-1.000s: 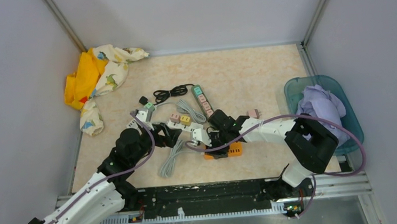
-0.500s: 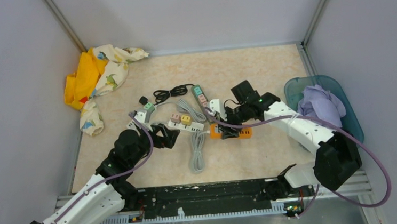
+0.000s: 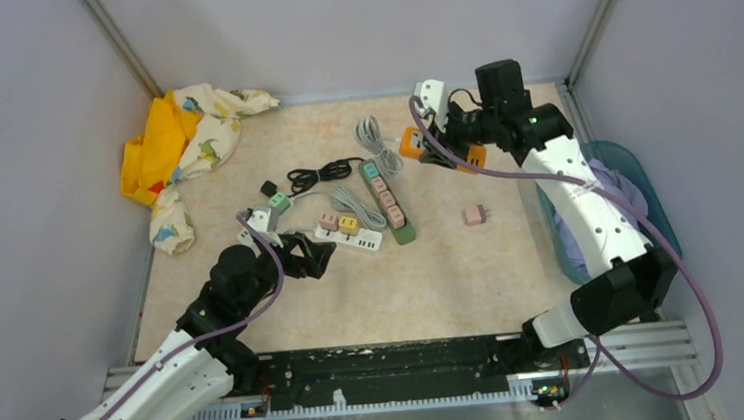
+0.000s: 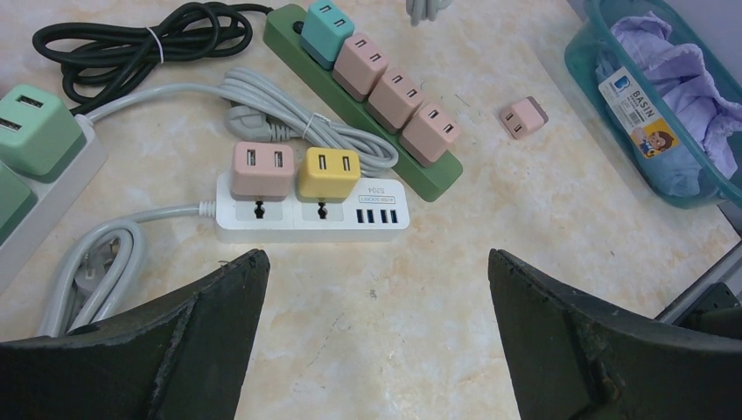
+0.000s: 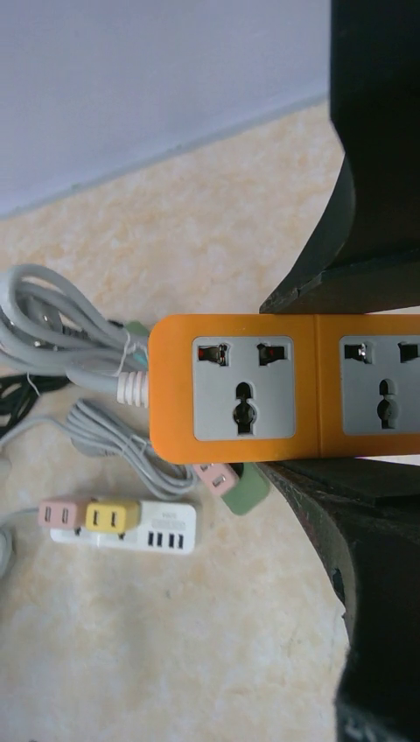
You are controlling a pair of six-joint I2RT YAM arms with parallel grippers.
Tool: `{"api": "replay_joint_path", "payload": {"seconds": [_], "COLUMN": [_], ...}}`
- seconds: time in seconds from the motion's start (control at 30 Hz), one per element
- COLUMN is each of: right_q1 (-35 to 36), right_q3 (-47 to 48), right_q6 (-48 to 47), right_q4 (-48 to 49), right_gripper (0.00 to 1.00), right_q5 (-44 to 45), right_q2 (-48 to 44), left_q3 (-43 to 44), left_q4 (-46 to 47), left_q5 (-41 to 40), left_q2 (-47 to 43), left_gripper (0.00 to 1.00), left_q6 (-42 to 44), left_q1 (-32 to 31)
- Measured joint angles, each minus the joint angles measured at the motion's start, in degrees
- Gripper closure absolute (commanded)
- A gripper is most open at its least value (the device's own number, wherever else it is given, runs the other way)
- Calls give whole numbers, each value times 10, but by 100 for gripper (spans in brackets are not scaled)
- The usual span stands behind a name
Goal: Pull the plug off the socket
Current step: Pick up the socket from the center of the board, then place the socket at the center of the board.
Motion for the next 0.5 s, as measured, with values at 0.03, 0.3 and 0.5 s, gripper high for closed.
{"api": "replay_joint_path", "payload": {"seconds": [0.03,0.3,0.5], "right_q1": [-1,-52,-78], "right_q3": [11,108,128], "right_q6": [4,45,66], "right_q4": [5,44,98], "right_gripper": [100,100,100], "right_q5": [7,66,104], "right_q2": [7,121,211], "left_q3": [0,-2,-5], "left_q4": [0,1,1], "left_q5": [0,1,4], "left_q2": [0,-1,-1], "left_gripper": [0,0,0], "left_q6": [0,-1,-5], "left_q1": [0,0,0]}}
